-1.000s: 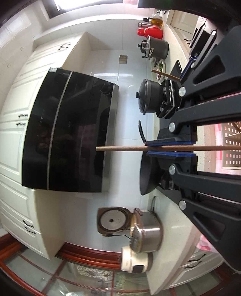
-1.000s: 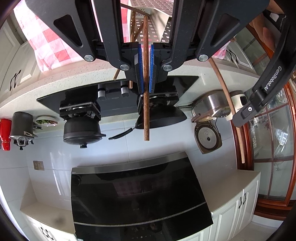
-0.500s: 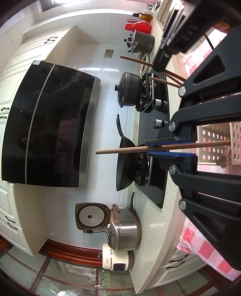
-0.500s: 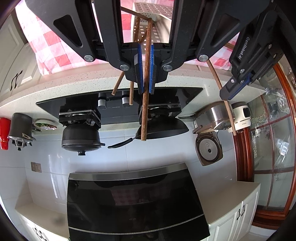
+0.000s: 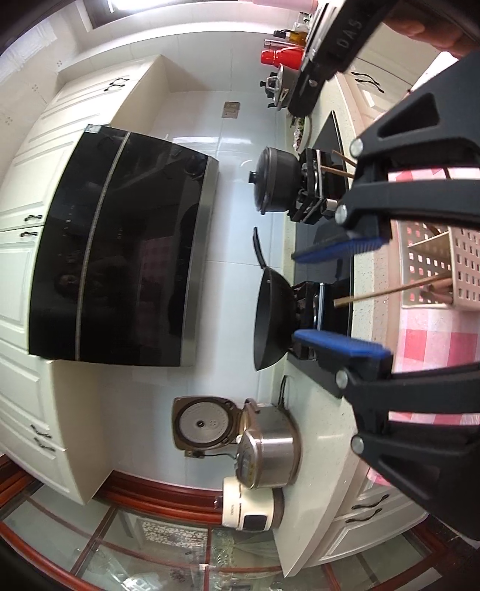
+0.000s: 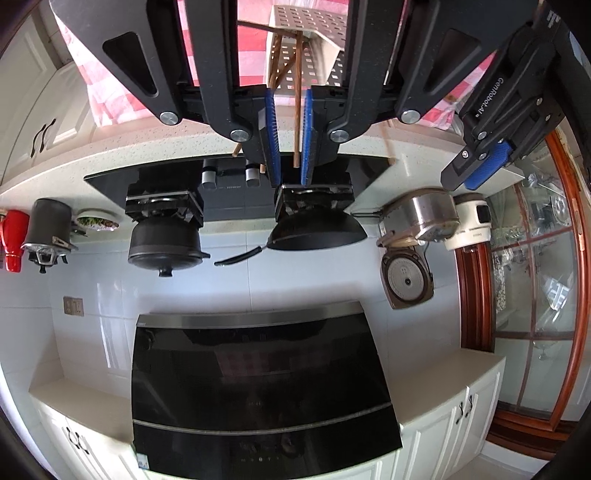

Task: Organize utensils
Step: 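Pull both tools back from the caddy toward the white spoons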

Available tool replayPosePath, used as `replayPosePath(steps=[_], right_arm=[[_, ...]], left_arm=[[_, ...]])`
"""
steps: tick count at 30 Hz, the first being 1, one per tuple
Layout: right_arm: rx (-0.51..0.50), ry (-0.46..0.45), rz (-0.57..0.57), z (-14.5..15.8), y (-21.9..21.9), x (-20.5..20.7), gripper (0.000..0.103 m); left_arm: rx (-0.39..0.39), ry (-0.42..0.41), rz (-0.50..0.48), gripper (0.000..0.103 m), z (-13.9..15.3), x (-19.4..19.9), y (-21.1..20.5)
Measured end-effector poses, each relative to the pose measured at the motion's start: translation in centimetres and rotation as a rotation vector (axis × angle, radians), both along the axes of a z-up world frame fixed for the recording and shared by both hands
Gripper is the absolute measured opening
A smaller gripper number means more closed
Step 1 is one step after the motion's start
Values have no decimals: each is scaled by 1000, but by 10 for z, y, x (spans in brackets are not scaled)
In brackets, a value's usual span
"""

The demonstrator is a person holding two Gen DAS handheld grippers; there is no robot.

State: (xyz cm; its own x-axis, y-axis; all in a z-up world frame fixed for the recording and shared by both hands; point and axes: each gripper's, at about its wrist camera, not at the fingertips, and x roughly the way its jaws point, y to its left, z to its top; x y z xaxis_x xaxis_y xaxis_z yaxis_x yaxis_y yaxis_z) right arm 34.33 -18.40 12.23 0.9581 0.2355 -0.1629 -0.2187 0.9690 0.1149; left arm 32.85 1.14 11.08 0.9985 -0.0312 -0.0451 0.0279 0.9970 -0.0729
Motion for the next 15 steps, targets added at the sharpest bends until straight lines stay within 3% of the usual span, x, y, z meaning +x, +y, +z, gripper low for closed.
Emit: replayPosePath(steps=[3, 8, 12, 15], right_arm=[[15, -1, 10, 2, -8, -22, 16], [16, 11, 28, -8, -17, -65, 17], [32, 46, 60, -26, -28, -103, 41], [25, 71, 69, -44, -32, -129, 41]], left_arm=[[4, -10, 6, 45, 2, -25, 7], [24, 0, 6, 70, -6, -76, 15], [36, 27, -3, 82, -21, -119, 20], [5, 65, -19, 87, -39, -153, 28]])
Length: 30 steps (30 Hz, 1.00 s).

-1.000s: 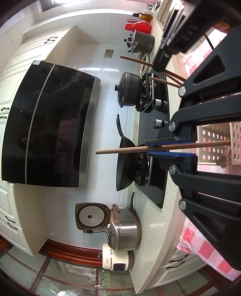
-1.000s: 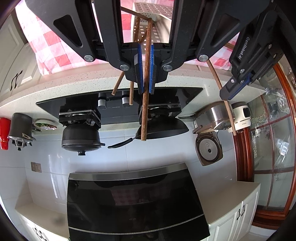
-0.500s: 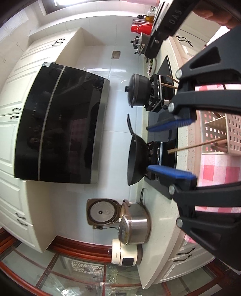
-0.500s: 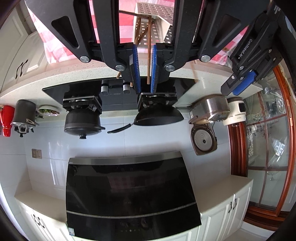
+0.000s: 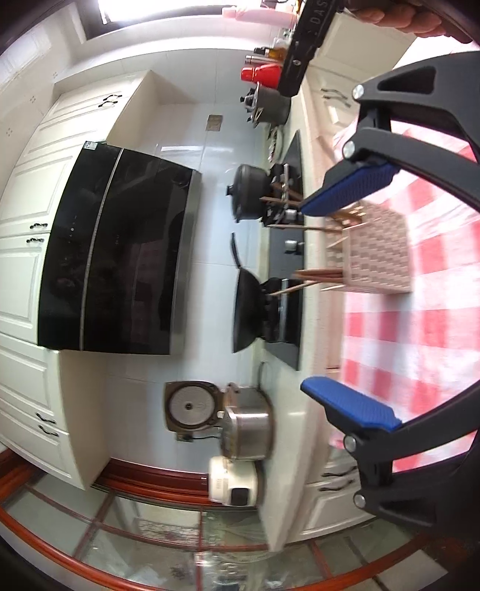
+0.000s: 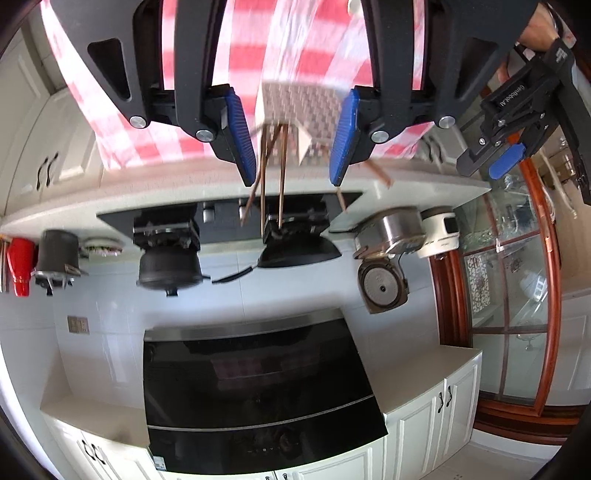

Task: Organize utensils
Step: 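Pull both tools back from the caddy toward the white spoons, then close the right tool on one white spoon while the left tool grasps the other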

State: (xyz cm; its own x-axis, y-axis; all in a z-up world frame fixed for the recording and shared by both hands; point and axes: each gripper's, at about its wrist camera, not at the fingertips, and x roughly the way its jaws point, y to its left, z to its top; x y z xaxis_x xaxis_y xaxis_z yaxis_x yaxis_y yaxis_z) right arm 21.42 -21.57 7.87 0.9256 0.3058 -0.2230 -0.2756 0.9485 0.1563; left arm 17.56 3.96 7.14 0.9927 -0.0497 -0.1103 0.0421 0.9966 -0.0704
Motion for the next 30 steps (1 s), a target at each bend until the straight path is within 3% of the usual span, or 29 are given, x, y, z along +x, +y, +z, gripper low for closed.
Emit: replayPosePath(steps=[3, 7, 15, 18, 25, 30], right_arm=[[-18, 27, 6, -21, -1, -23, 41], [-52, 80, 27, -50, 1, -38, 42], [-107, 244, 83, -109, 16, -32, 42], [-150, 320, 135, -131, 28, -28, 49], [-187, 468, 177, -169, 35, -9, 54], [-211, 522, 199, -185, 40, -1, 54]], left_arm=[[-31, 45, -9, 94, -19, -23, 7], [-41, 115, -24, 95, -45, -41, 11], [-20, 258, -58, 95, -99, -49, 0], [10, 309, -69, 95, -118, -48, -7], [28, 345, -71, 95, -134, -42, -10], [5, 386, -52, 95, -143, -34, -2]])
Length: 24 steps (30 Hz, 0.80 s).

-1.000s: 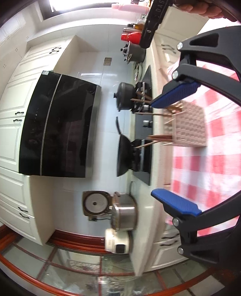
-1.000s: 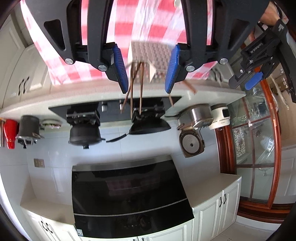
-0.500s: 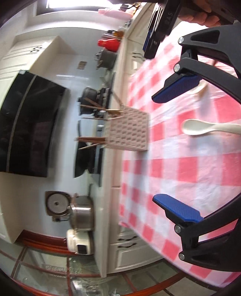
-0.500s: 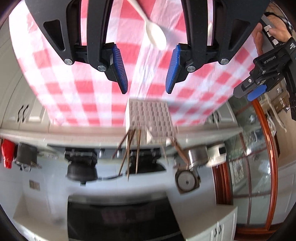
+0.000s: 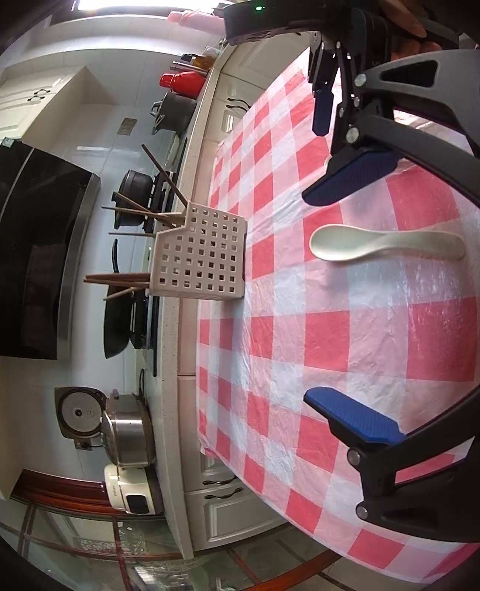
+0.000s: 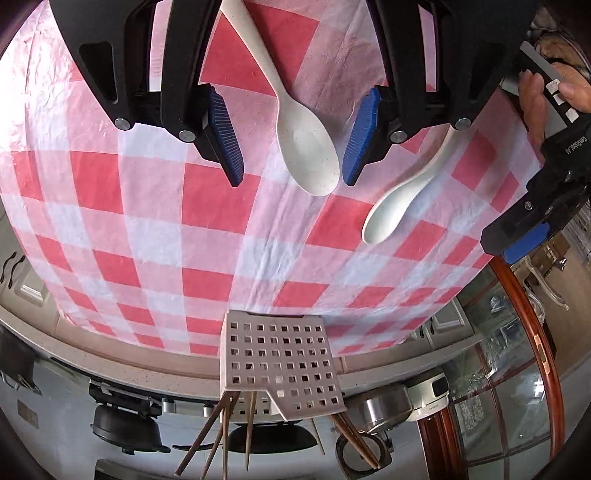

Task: Organize utensils
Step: 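Close the right tool on one white spoon while the left tool grasps the other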

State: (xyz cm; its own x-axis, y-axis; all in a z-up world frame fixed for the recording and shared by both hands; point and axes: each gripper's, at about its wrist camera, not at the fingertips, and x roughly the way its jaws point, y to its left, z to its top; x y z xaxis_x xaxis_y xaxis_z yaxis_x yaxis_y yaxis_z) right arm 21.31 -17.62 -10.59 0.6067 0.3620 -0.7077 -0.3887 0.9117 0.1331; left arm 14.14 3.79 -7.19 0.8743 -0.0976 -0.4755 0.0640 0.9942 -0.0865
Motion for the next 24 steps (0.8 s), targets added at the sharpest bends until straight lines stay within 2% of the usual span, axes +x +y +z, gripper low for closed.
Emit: replayPosePath(steps=[5, 11, 18, 19, 24], right_arm=[[-53, 9, 50, -3, 13, 6, 54], [-129, 22, 122, -5, 25, 15, 53], [-153, 41, 175, -11, 31, 16, 39], [-153, 43, 177, -11, 31, 16, 34], [-130, 19, 171, -4, 24, 14, 32]], left_arm=[[-20, 28, 13, 95, -5, 6, 6], [-1, 45, -11, 95, -6, 9, 3], [14, 109, -51, 95, -12, 19, -5], [22, 118, -62, 95, -12, 21, -8], [88, 143, -99, 95, -12, 29, -23]])
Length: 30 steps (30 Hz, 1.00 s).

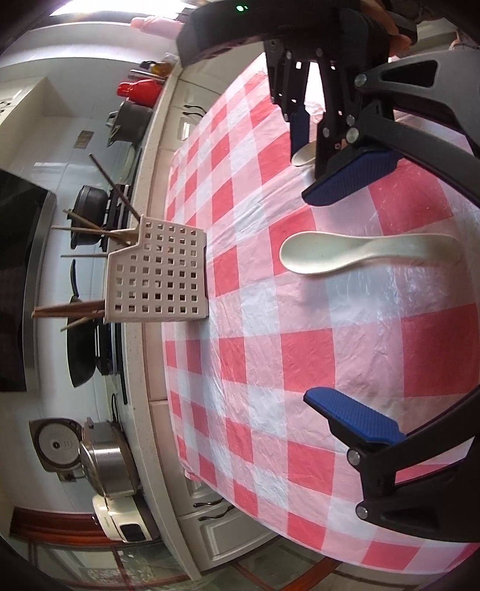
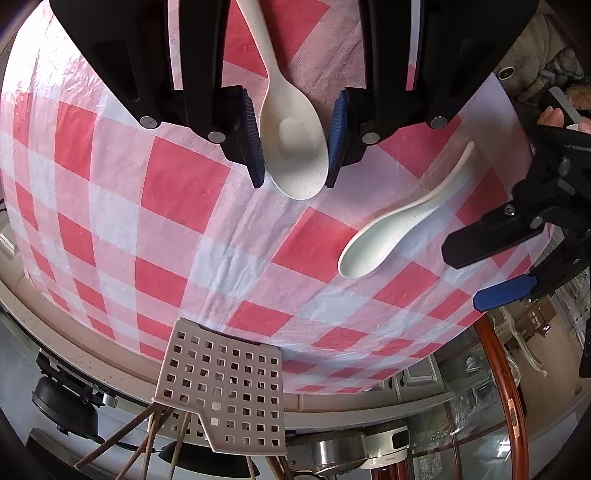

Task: Organize utensils
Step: 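Close the right tool on one white spoon while the left tool grasps the other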

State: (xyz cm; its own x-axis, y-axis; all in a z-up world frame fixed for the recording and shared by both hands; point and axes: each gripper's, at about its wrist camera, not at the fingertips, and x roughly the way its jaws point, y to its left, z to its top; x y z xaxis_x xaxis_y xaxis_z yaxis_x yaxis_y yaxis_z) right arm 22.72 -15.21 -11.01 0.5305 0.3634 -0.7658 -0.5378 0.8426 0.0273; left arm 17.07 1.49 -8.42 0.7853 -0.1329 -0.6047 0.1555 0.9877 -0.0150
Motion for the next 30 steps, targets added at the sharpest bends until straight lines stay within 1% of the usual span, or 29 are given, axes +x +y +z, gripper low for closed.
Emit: replayPosePath(steps=[6, 12, 17, 19, 21, 22, 23, 26, 30], right_arm=[[43, -45, -40, 16, -15, -3, 31], [80, -83, -66, 30, -29, -8, 31], [103, -101, -68, 36, -35, -13, 31], [111, -109, -67, 38, -36, -14, 31], [120, -115, -68, 40, -39, -15, 31], [125, -117, -69, 41, -40, -15, 31], [127, -118, -71, 41, -41, -16, 31], [136, -119, -80, 41, -46, -17, 31], [150, -134, -95, 45, -52, -19, 31]], left_arm=[[40, 70, -35, 95, -6, 20, -18], [55, 132, -64, 94, -15, 38, -34], [90, 189, -65, 79, -18, 58, -47], [90, 225, -68, 69, -21, 66, -49], [87, 274, -77, 49, -24, 73, -51], [89, 290, -82, 43, -26, 76, -52], [97, 301, -89, 34, -27, 77, -53], [99, 287, -102, 34, -26, 71, -56], [84, 225, -102, 34, -8, 58, -54]])
